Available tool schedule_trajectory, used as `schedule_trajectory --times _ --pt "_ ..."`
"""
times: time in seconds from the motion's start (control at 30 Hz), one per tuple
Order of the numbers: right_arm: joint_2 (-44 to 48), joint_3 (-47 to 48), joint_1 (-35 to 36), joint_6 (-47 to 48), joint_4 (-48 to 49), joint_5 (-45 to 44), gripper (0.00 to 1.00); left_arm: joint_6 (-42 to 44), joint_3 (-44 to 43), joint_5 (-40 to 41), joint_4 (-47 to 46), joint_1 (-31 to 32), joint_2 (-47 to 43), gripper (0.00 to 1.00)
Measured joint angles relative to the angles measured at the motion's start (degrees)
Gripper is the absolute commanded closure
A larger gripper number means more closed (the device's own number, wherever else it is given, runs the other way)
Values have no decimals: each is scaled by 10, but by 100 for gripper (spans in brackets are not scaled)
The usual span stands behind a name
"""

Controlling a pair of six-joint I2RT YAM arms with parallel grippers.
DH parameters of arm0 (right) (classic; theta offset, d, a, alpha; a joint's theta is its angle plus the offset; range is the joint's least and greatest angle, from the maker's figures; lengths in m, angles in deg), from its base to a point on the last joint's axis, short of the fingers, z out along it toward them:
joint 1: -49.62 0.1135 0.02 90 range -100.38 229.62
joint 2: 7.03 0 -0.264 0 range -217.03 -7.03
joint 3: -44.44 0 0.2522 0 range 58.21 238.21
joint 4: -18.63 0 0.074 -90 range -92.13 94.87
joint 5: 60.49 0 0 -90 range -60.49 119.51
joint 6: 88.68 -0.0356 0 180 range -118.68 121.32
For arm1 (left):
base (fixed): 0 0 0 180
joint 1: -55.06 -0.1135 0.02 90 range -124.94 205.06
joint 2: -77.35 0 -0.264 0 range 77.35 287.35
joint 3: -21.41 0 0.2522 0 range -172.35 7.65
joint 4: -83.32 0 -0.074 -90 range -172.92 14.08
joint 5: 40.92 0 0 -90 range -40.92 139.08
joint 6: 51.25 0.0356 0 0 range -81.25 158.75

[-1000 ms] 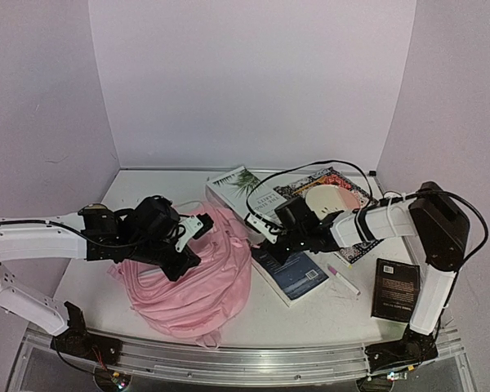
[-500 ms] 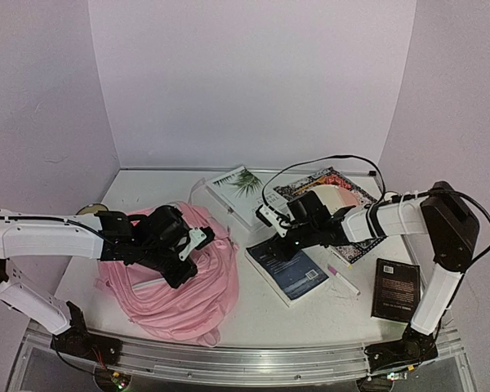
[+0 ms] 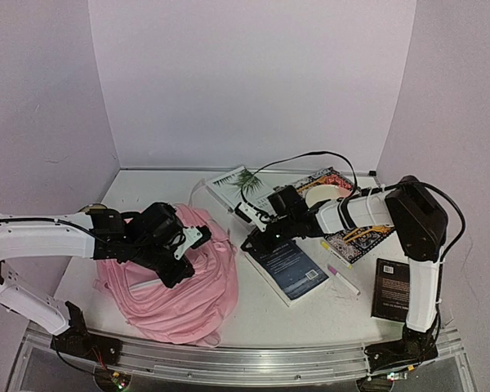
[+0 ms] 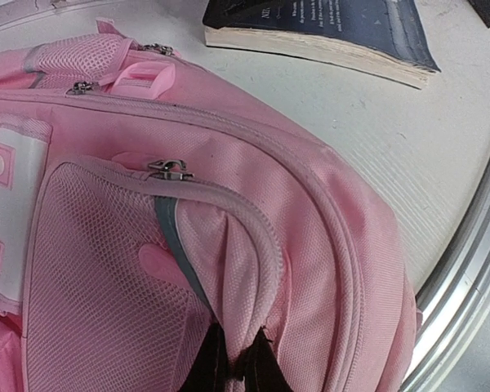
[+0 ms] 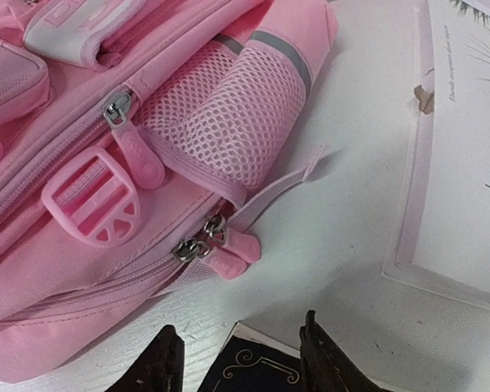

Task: Pack the student bag
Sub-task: Adjust the student bag at the center of the board.

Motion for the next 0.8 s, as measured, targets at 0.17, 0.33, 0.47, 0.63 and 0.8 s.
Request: schedule_trajectory --times 0.17,0.33,0.47,0.63,0.8 --pt "0 2 -5 50 0 61 47 8 0 -11 20 -1 -34 100" --pt "-1 3 -6 87 -1 104 46 15 -1 -14 26 -2 -42 100" --pt "-15 15 -6 102 0 121 49 17 -5 -18 32 -3 -44 100" --pt "-39 29 -6 109 -1 136 53 20 -5 -30 41 -4 -57 100" --pt "-54 40 -6 110 -1 146 56 20 -6 -47 51 -3 -70 100"
